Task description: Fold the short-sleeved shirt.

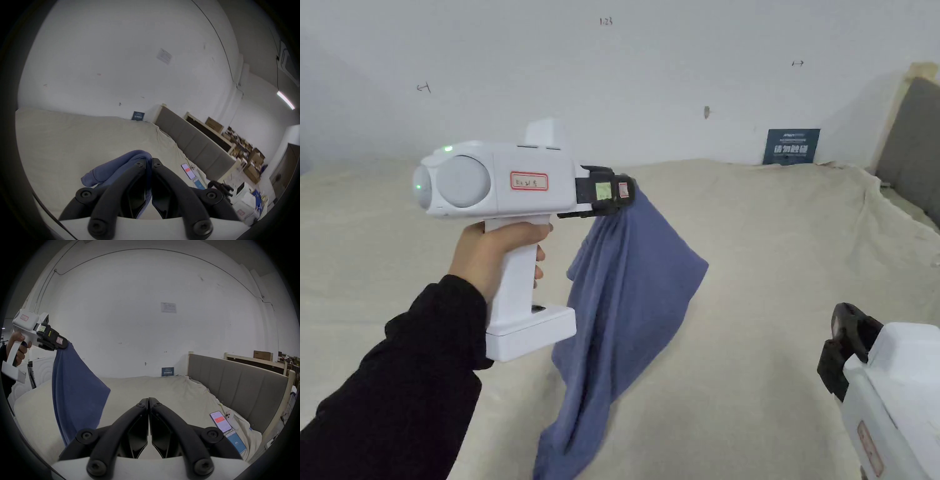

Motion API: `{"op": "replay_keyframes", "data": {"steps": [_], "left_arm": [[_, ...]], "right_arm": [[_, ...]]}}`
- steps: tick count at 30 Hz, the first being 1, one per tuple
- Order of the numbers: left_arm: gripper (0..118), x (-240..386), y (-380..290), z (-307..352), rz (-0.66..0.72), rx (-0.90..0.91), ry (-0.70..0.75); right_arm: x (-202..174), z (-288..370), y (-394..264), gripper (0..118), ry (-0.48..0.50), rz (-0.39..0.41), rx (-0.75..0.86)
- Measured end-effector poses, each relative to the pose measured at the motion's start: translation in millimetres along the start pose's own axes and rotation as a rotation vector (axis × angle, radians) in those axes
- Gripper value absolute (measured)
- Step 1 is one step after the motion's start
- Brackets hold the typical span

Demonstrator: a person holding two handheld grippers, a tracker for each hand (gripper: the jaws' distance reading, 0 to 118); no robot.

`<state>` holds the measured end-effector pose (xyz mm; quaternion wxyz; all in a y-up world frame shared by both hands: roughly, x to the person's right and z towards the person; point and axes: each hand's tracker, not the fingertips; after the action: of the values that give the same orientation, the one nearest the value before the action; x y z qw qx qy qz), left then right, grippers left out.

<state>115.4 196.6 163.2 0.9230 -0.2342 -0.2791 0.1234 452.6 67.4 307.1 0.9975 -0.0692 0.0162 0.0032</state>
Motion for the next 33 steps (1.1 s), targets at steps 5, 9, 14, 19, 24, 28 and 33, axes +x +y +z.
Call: {"op": "replay_keyframes", "data": {"steps": [5, 9, 14, 19, 24, 28, 33], "left_arm": [[2, 21.2, -54.3, -57.5, -0.037, -0.128, -0.056], [2, 26.7, -108.5, -98.3, -0.061, -0.25, -0.085], [2, 28.2, -174.8, -130.7, -0.12, -0.399, -0.051], [2, 15.7, -236.5, -159.7, -0.245, -0.624, 0.072], [2, -5.1, -281.0, -175.8, -0.24, -0.729, 0.175], [11, -7.7, -272.7, -177.6, -0.137, -0.713, 0.191], [50, 4.9, -251.9, -156.8, -0.144, -0.632, 0.24]], "right_arm": [[15.4, 6.3, -6.4, 0, -0.036, -0.001, -0.018], [24.5, 8.3, -13.4, 0, -0.057, 0.001, -0.04], [34.2, 9.8, -21.5, 0, -0.075, -0.006, -0.058], [39.9, 11.0, -29.5, 0, -0.085, -0.017, -0.073], [36.7, 17.4, -30.8, 0, -0.086, -0.017, -0.087], [37.5, 19.8, -33.4, 0, -0.087, -0.015, -0.099], [34.3, 25.1, -28.5, 0, -0.084, -0.013, -0.095]]}}
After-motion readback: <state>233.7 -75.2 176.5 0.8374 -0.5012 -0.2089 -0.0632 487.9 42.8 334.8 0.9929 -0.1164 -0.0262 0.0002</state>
